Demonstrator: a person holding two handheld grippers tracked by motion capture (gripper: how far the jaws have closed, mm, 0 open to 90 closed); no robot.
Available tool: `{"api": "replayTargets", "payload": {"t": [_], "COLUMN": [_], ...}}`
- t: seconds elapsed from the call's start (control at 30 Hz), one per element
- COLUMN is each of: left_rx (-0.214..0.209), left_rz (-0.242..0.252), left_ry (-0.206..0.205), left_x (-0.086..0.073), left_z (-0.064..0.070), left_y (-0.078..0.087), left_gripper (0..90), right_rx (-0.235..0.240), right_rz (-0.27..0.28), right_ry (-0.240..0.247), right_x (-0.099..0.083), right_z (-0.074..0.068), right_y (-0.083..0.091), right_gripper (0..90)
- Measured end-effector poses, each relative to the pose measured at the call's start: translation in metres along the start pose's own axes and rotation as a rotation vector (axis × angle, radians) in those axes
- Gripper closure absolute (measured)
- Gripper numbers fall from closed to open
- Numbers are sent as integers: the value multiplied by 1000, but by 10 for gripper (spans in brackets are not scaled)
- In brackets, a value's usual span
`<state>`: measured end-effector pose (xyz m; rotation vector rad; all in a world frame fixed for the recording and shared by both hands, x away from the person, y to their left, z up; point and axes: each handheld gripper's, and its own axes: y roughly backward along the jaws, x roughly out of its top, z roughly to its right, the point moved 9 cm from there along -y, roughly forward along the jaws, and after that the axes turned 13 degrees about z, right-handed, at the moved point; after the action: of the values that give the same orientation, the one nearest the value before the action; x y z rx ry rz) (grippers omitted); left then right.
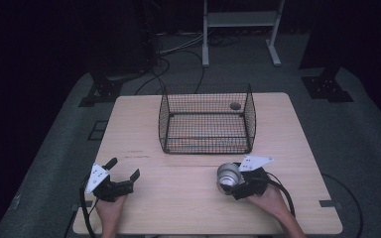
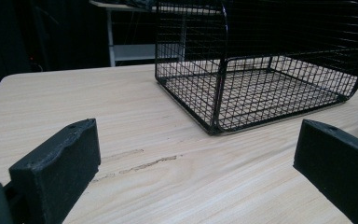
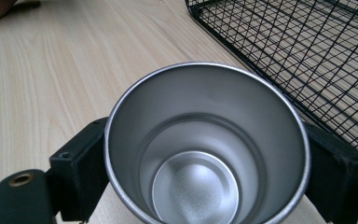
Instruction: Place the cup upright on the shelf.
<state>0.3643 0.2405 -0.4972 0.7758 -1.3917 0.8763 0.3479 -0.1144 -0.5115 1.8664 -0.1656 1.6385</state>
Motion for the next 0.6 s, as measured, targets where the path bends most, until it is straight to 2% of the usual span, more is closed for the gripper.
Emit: {"api": "replayTargets", "payload": {"t": [0.27, 0.6], "left_rx": [3, 4], "left_rz": [-1, 1], "left_ry": [-3, -4], "left_x": [0, 0], "left_z": [0, 0], "left_y": [0, 1], "left_gripper": [0, 0], "right_rx": [3, 29], "right_rz": [13, 36], "right_ry": [-38, -63], "right_x": [5, 35], "right_z": [1, 5], "right_y": [5, 16], "right_gripper": [129, 130]}}
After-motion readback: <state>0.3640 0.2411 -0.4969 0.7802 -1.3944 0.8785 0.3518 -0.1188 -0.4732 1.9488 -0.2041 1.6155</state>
